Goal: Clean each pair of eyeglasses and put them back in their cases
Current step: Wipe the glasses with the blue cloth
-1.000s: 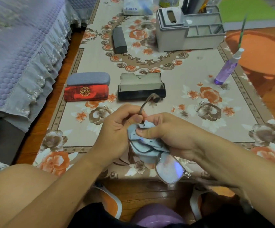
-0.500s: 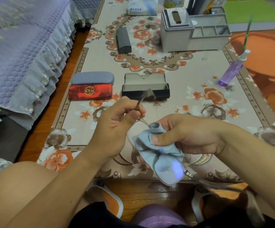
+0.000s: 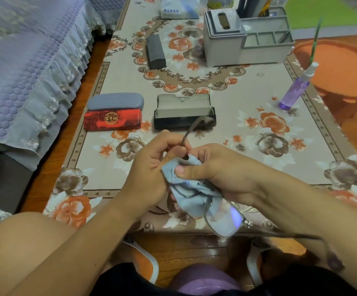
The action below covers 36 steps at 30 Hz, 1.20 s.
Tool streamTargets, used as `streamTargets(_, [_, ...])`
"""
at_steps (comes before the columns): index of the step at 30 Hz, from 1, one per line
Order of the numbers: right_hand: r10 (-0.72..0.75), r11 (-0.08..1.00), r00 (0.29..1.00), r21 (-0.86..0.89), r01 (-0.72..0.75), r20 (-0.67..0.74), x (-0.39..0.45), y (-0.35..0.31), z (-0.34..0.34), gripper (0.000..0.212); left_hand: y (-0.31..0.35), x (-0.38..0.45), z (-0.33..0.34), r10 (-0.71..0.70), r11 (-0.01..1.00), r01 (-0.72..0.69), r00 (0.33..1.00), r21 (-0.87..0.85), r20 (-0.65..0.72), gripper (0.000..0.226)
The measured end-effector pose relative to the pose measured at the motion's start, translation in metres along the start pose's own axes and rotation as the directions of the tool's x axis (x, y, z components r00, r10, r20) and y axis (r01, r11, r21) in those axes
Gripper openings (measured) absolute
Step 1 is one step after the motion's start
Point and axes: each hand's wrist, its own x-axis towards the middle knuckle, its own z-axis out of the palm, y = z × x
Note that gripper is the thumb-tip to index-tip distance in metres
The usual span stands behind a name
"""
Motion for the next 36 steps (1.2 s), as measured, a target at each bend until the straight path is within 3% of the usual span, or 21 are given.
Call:
streamTargets(6, [-0.091,0.99,0.988,-0.122,0.076,-0.121,0.001,-0.005,-0.022,0.02,-0.002,-0.006,-0.005,0.042,0.995,-0.031,0.994,0.099,-0.104,0.021])
streamTargets(10, [-0.099,0.995,0.923,-0.035,0.093,-0.371,-0.003,-0.021,-0.073,0.015,-0.004,-0.01,-0.016,0.121,0.981,-0.081,0.967,0.178,-0.226,0.013])
streamTargets(14, [-0.107,0.994,0.887,-0.041,0.1,-0.45,-0.013,-0.037,-0.113,0.032,-0.003,-0.012,-0.016,0.25,0.951,-0.196,0.942,0.238,-0.225,0.018])
streamTargets(17, [-0.135,0.988,0.89,-0.126,0.088,-0.435,-0.014,-0.038,-0.117,0.036,-0.006,-0.011,-0.011,0.315,0.926,-0.252,0.926,0.283,-0.206,0.018])
streamTargets(20, [-0.171,0.976,0.903,-0.194,0.1,-0.394,-0.012,-0.033,-0.1,0.028,-0.005,-0.013,-0.006,0.289,0.936,-0.225,0.93,0.269,-0.227,0.027])
streamTargets(22, [-0.235,0.948,0.94,-0.272,0.165,-0.248,-0.015,-0.03,-0.077,0.023,-0.004,-0.014,-0.004,0.269,0.944,-0.206,0.933,0.258,-0.238,0.03])
streamTargets(24, [-0.188,0.928,0.982,-0.331,0.169,-0.027,-0.02,-0.026,-0.056,0.021,-0.006,-0.013,-0.004,0.25,0.949,-0.186,0.936,0.255,-0.247,0.029])
streamTargets(27, [-0.048,0.877,0.987,-0.466,0.115,0.153,-0.027,-0.021,-0.045,0.046,-0.009,-0.012,-0.005,0.179,0.968,-0.118,0.944,0.223,-0.277,0.025])
streamTargets(29, [-0.047,0.924,0.993,-0.373,0.083,0.105,-0.026,-0.019,-0.041,0.042,-0.009,-0.012,-0.005,0.155,0.974,-0.099,0.947,0.203,-0.281,0.019])
streamTargets(31, [-0.069,0.945,0.997,-0.317,0.079,0.04,-0.019,-0.016,-0.037,0.022,-0.008,-0.01,-0.006,0.147,0.979,-0.1,0.949,0.178,-0.279,0.016])
streamTargets(32, [-0.063,0.941,0.998,-0.331,0.065,0.018,-0.016,-0.013,-0.036,0.014,-0.009,-0.009,-0.006,0.156,0.978,-0.111,0.951,0.175,-0.267,0.015])
streamTargets(36, [0.056,0.884,0.998,-0.464,-0.054,-0.01,-0.006,-0.009,-0.033,0.021,-0.013,-0.008,-0.003,0.207,0.959,-0.158,0.957,0.234,-0.202,0.015])
